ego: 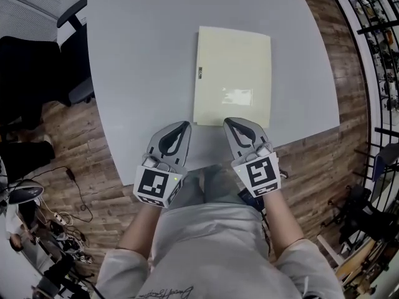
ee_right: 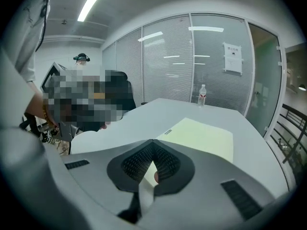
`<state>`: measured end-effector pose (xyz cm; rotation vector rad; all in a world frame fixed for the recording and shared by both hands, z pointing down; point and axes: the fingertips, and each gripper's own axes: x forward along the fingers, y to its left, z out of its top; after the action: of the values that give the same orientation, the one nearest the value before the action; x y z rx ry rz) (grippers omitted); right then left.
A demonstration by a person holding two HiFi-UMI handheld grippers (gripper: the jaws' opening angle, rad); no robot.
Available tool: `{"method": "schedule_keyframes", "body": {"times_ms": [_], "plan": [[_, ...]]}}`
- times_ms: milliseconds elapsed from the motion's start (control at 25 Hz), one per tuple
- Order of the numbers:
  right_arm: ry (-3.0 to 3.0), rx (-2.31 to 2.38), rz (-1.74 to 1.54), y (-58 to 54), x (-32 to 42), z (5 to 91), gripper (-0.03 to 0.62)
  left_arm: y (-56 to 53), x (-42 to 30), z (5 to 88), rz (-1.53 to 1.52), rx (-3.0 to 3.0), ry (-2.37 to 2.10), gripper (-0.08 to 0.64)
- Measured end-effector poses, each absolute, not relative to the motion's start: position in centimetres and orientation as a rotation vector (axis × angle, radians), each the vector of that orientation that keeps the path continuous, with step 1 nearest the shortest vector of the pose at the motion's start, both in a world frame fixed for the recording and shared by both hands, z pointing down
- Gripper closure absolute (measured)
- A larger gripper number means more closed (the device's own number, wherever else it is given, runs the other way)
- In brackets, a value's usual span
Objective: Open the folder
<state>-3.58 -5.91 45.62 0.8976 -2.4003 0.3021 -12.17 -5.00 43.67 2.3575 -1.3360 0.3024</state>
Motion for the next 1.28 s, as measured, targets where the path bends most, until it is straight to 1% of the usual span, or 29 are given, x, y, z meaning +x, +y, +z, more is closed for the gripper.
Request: {"method": "schedule_keyframes", "body": {"times_ms": [360,400,440,800,1000,1280], "plan": [[-2.289,0.794,0.193,-5.0,-4.3,49.2,0.575,-4.3,-12.2,45.8,0.324,2.327,-1.303,0.551],[-2.282,0.778,0.185,-4.9,-4.5,49.6,0.567,-4.2,-12.2,46.0,0.326,2.323,-1.3,0.551],[-2.275,0.76,0.177,-4.8,-4.7,49.9,0.538,-4.1,-12.2,46.3,0.327,2.318,-1.298,0.551],[-2.13,0.634,-0.079,-4.0,-5.4,52.0,0.441,-3.7,-12.7,47.7,0.333,2.281,-1.294,0.551],[-2.055,0.572,-0.126,-3.6,-5.5,53.9,0.407,-3.4,-12.7,48.4,0.333,2.263,-1.292,0.551],[-1.988,0.567,-0.188,-3.8,-5.5,54.9,0.407,-2.6,-12.9,48.9,0.334,2.239,-1.294,0.551]]}}
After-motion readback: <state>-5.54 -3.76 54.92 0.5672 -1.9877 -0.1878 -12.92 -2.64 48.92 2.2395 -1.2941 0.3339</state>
